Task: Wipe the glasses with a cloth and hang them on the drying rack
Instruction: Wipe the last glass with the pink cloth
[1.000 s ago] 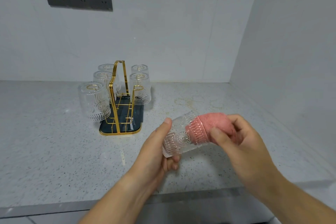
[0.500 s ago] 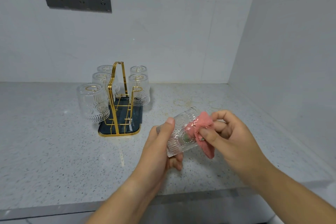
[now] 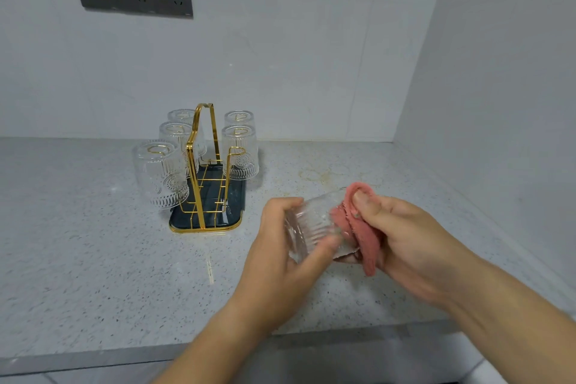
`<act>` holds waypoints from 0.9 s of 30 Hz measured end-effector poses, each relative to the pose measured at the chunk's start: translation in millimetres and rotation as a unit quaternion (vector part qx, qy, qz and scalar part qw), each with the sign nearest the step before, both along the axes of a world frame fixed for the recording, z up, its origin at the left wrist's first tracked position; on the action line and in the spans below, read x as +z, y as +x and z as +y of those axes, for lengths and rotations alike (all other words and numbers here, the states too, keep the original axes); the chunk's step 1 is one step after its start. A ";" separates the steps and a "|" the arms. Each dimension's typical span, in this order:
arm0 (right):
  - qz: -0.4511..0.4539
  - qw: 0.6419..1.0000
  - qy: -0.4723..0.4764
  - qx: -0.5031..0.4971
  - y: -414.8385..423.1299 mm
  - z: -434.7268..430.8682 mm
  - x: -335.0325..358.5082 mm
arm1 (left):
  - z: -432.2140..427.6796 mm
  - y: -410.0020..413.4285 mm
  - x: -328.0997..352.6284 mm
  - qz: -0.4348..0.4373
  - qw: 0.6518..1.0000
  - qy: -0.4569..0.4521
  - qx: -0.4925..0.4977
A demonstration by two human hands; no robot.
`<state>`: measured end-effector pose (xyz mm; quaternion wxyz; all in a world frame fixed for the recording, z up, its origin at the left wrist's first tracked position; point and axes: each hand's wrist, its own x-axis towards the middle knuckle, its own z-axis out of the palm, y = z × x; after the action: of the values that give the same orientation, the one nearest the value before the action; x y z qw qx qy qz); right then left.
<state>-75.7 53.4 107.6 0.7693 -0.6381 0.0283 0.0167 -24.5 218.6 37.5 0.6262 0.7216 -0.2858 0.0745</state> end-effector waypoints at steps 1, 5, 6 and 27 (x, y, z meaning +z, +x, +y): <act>-0.020 1.000 -0.017 0.013 -0.7 -0.2 -1.2 | -3.1 -2.8 5.4 0.068 0.995 -0.065 -0.031; -0.126 0.957 -0.263 0.006 -8.1 -2.1 -15.6 | -8.8 -2.2 23.4 0.386 0.901 -0.184 -0.077; -0.142 0.947 -0.289 0.011 -9.2 -4.3 -19.7 | -7.5 0.2 25.4 0.469 0.853 -0.203 -0.107; -0.225 0.939 -0.261 -0.015 -18.3 -6.8 -14.7 | 6.6 -4.9 24.9 0.427 0.857 -0.166 -0.234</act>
<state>-94.0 46.6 92.9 0.5620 -0.8030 -0.1331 -0.1468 -29.5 225.2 62.4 0.7964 0.4792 -0.1340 -0.3437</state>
